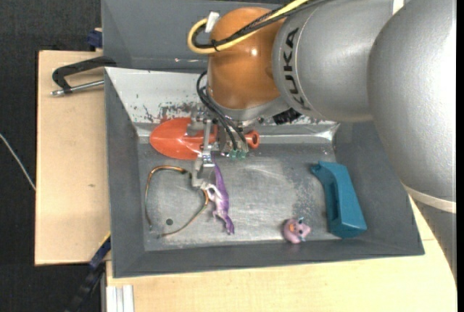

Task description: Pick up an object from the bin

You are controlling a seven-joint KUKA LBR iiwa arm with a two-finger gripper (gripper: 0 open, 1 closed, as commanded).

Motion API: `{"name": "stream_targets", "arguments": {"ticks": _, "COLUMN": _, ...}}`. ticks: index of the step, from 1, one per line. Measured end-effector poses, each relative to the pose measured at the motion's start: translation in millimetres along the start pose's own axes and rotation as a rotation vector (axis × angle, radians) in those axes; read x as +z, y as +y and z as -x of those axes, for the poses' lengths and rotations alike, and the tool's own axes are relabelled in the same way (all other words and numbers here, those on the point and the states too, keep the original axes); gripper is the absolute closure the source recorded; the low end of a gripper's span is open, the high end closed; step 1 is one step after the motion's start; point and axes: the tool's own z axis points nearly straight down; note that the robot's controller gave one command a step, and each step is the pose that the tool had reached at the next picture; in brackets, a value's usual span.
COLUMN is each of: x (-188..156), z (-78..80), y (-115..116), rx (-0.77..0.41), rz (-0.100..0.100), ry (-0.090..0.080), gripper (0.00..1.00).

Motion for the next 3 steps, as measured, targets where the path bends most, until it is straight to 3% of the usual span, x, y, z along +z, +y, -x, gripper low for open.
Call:
{"name": "stream_targets", "arguments": {"ticks": 1, "x": 4, "z": 3.0, "y": 11, "rx": 0.137, "rz": 0.001, "ry": -0.001, "gripper": 0.00}}
{"name": "stream_targets", "arguments": {"ticks": 2, "x": 60, "z": -0.7, "y": 22, "rx": 0.321, "rz": 0.001, "ry": -0.001, "gripper": 0.00}}
{"name": "stream_targets", "arguments": {"ticks": 3, "x": 73, "z": 9.8, "y": 23, "rx": 0.297, "rz": 0.010, "ry": -0.005, "gripper": 1.00}}
